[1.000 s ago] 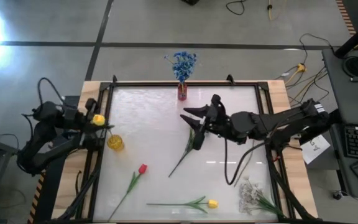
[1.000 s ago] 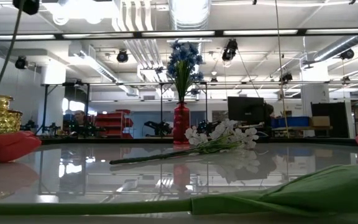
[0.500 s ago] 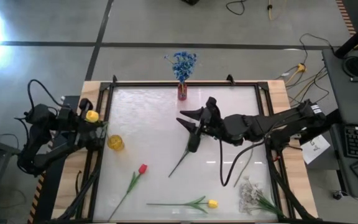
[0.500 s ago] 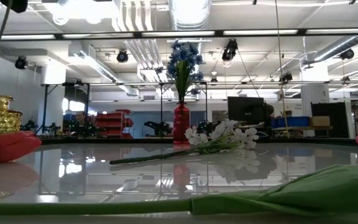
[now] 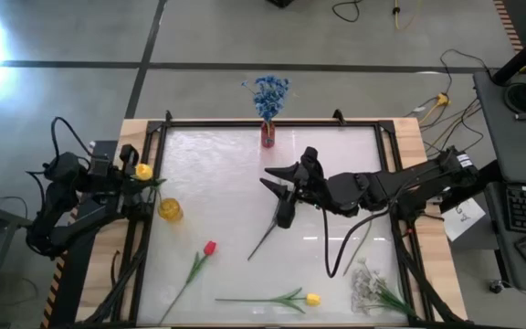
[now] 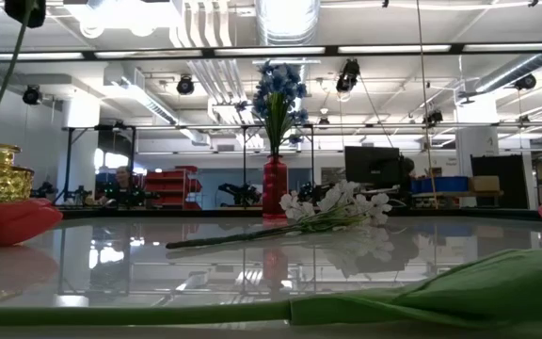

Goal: Sort flowers into vase by color
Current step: Put the top yellow flower into the yellow flower vase, then put the top white flowers into the yellow flower vase

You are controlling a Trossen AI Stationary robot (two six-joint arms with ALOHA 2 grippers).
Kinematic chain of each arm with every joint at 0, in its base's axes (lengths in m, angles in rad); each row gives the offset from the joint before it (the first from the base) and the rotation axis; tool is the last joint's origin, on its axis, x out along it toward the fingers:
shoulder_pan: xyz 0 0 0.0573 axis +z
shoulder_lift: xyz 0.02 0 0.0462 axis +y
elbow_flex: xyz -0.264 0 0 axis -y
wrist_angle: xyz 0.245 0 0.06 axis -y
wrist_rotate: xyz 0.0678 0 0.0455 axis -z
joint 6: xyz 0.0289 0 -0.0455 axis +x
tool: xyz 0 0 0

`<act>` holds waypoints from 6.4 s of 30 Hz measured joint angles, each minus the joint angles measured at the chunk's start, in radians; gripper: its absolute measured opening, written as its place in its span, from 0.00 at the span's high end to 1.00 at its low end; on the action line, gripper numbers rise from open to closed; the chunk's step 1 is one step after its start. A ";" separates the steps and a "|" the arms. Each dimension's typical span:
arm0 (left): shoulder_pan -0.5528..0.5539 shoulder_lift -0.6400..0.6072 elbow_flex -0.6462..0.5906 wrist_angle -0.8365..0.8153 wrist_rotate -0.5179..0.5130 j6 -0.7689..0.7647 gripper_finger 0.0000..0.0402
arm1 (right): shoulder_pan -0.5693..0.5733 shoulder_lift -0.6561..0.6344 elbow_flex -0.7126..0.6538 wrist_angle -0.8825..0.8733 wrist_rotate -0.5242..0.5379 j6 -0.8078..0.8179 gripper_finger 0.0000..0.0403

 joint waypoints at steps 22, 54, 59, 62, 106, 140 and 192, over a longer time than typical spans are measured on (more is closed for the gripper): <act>0.000 0.000 -0.227 0.319 0.079 -0.126 1.00 | 0.047 -0.006 0.000 -0.004 0.000 0.046 0.67; 0.000 -0.001 0.016 -0.415 -0.104 -0.236 1.00 | 0.065 -0.014 0.000 -0.004 0.003 0.042 0.56; 0.000 -0.001 0.021 -0.472 -0.104 -0.163 1.00 | 0.065 -0.014 0.000 -0.005 0.003 0.054 0.52; 0.000 -0.001 0.022 -0.436 -0.104 -0.136 1.00 | 0.065 -0.014 0.000 -0.005 0.003 0.054 0.50; 0.021 0.023 0.343 -1.037 0.117 -0.397 0.36 | 0.060 -0.013 0.000 -0.142 0.002 0.107 0.43; 0.084 0.170 0.677 -1.003 0.273 -0.261 0.60 | 0.189 -0.012 -0.002 -0.355 0.078 0.207 0.28; -1.710 0.761 0.784 -0.713 -0.824 -0.815 0.42 | -0.070 0.382 -0.021 -0.887 -0.263 1.573 0.32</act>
